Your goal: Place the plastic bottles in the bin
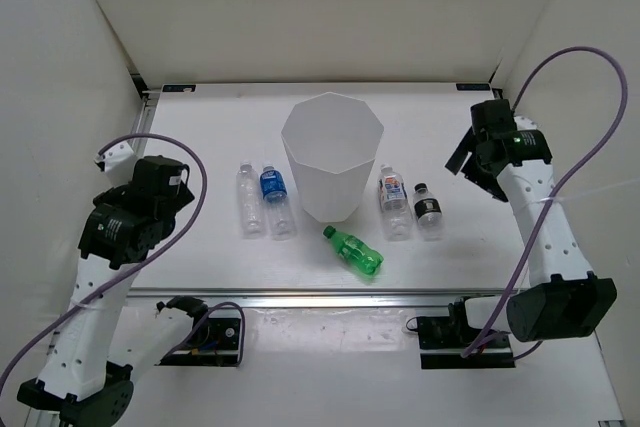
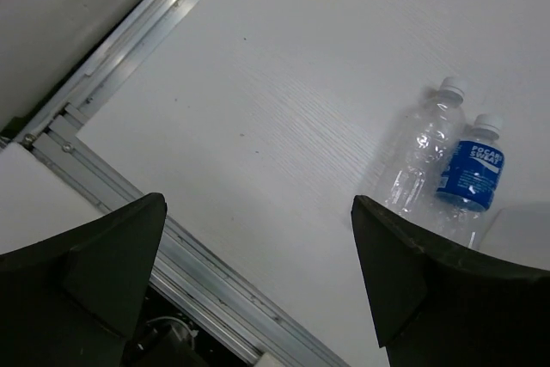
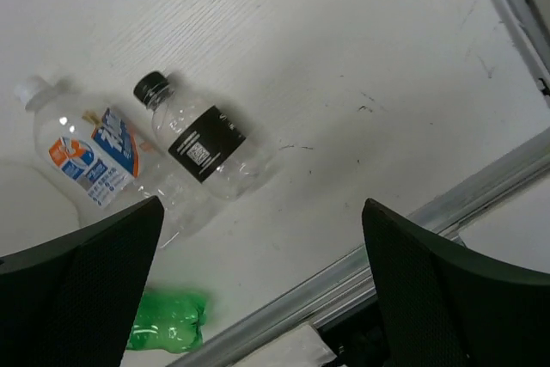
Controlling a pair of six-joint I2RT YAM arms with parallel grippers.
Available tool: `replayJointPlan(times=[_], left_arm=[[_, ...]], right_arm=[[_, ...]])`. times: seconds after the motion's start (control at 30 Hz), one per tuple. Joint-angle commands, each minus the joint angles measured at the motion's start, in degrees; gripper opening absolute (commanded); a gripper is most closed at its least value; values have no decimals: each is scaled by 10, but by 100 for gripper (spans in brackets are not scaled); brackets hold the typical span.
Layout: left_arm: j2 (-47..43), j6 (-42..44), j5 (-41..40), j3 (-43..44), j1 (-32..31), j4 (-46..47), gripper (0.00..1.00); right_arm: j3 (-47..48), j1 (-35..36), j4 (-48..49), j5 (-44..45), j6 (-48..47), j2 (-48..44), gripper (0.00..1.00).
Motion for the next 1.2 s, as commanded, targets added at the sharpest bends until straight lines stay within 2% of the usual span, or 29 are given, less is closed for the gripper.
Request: replayJointPlan(times=[0.0, 0.2, 0.33, 0.57, 0.7, 0.87, 1.17], left_arm=[[-4, -84, 38, 5, 12, -51, 100], [16, -78, 70, -33, 12, 8, 100], [37, -71, 78, -33, 12, 35, 100], [75, -78, 78, -28, 12, 47, 100], [96, -94, 78, -28, 12, 35, 100], [108, -118, 92, -22, 12, 11, 100], [131, -123, 102, -2, 12, -3, 100]], right_arm=[[-28, 3, 60, -93, -76, -18, 100], [-49, 3, 111, -206, -143, 14, 100], [-35, -4, 123, -235, -148, 97, 100], [-13, -9, 144, -261, -159, 218, 100], [-25, -21, 157, -247, -166, 274, 100], [-64, -47, 182, -247, -160, 294, 100], [-111, -69, 209, -278, -160, 325, 72]])
